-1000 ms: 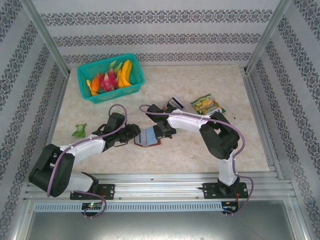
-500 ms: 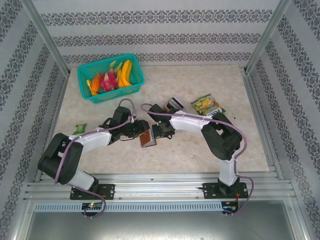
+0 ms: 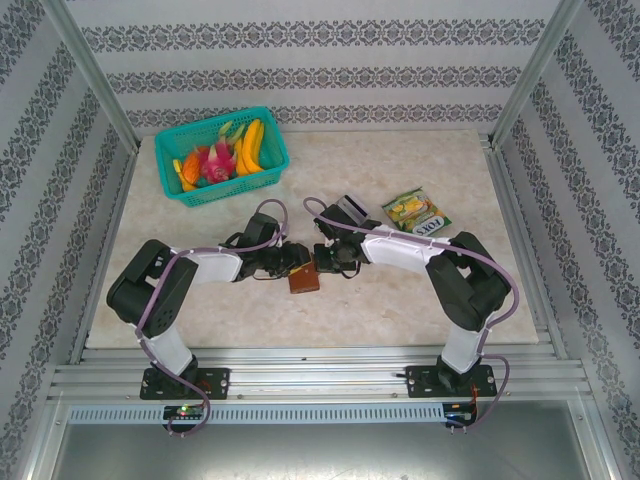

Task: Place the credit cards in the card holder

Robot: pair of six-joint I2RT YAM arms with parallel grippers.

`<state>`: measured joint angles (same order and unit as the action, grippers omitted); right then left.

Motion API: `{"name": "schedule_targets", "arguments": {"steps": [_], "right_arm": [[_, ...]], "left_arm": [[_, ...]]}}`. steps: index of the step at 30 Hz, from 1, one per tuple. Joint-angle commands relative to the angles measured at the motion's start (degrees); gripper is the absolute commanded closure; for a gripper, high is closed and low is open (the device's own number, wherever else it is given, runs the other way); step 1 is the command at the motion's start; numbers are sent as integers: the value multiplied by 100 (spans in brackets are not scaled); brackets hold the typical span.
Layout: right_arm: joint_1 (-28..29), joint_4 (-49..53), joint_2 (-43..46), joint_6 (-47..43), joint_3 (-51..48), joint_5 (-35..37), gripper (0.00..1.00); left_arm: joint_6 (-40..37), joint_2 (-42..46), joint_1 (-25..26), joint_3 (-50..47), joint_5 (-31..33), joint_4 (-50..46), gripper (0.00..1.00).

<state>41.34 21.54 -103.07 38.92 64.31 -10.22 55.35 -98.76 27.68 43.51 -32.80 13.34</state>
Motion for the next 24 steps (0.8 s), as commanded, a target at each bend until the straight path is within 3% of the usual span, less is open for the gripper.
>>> {"name": "schedule_targets", "arguments": {"steps": [1, 14, 24], "right_arm": [[-32, -332, 187, 203, -77, -313, 93], [-39, -506, 283, 273, -76, -621, 92], [-46, -980, -146, 530, -152, -1342, 87]], "left_arm": [[98, -239, 88, -9, 161, -23, 66], [177, -169, 97, -47, 401, -109, 66], [296, 335, 106, -334, 903, 46, 69]]}}
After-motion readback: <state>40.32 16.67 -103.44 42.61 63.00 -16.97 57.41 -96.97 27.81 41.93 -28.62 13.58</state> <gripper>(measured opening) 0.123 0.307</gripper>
